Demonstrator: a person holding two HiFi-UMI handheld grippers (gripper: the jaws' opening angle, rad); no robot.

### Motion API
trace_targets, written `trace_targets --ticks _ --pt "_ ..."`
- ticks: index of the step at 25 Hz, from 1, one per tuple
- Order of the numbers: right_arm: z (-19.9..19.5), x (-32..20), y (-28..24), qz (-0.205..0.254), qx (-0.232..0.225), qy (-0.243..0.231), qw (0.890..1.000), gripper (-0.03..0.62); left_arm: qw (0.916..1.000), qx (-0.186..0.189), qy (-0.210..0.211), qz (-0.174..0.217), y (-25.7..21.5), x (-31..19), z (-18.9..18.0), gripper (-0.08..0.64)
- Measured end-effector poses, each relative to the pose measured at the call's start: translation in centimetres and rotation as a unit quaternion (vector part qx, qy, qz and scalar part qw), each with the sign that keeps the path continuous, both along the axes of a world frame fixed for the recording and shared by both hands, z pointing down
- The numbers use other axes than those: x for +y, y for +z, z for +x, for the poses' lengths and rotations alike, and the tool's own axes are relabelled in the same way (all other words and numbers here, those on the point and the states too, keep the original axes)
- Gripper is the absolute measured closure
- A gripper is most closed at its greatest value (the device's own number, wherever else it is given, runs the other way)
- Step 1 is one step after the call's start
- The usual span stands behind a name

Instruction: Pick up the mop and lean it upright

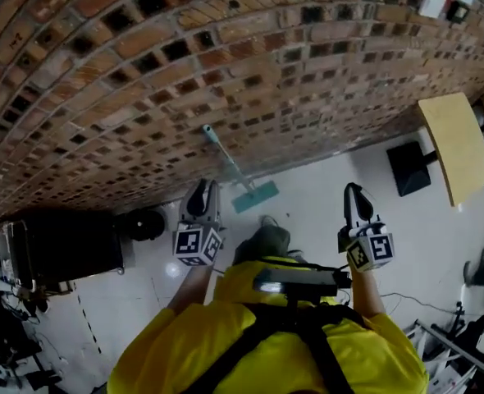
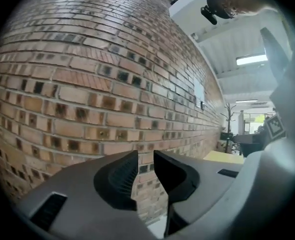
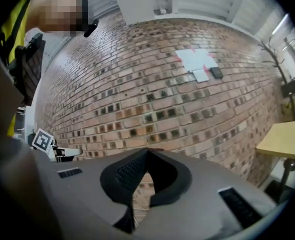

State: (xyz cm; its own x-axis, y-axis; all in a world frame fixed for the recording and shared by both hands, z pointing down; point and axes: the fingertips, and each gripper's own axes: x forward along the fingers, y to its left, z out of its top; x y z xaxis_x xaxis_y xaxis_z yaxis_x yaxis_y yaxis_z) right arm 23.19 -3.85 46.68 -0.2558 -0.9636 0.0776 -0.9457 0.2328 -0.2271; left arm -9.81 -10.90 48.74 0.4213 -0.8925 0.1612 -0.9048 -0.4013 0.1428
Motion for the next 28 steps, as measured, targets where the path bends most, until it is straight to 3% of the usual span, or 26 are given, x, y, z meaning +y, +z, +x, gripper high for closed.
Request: trace_targets --ticks 2,4,8,14,17,20,22,28 --pt "-2.1 -2.8 0.3 -0.013 -0.003 -0.029 0.999 0.588 0.9995 -0.011 -0.029 -0.01 1.4 -1.3 -1.2 0.463" --pt "-4.4 -5.3 -0.2 -0.018 -0.006 -0.055 0.998 0.588 0.9982 -0.019 -0.048 -0.03 3.6 -4.0 -2.0 0.339" --pt "-7.1 -9.4 -0.5 -0.032 0.008 -0.102 0.994 0.588 0.9952 -0.02 -0.068 -0.068 9.7 -10.4 -2.2 0.36" --pt "-6.9 -13.7 1.1 -0.055 0.002 -0.091 0.994 0.588 0.9919 -0.042 -0.083 -0.087 15.4 -18.9 -1.8 0.361" --pt "-6.7 -14.1 1.4 -0.057 0.02 -0.092 0.994 0.588 0.9894 -0.047 -0.095 -0.1 17.0 -20.3 -1.5 0.394" --pt "-6.1 -14.9 1.6 -0.051 0.038 -0.096 0.993 0.588 0.9838 -0.062 -0.134 -0.101 17.4 -21.6 -1.6 0.402" --pt "-5.8 -15.0 2.2 -0.064 0.036 -0.092 0.993 0.588 0.9803 -0.071 -0.155 -0.1 17.6 -21.5 -2.0 0.448" --pt "-5.4 -15.7 2.2 -0.053 0.04 -0.085 0.994 0.588 0.9865 -0.062 -0.123 -0.089 16.2 -18.0 -1.3 0.453"
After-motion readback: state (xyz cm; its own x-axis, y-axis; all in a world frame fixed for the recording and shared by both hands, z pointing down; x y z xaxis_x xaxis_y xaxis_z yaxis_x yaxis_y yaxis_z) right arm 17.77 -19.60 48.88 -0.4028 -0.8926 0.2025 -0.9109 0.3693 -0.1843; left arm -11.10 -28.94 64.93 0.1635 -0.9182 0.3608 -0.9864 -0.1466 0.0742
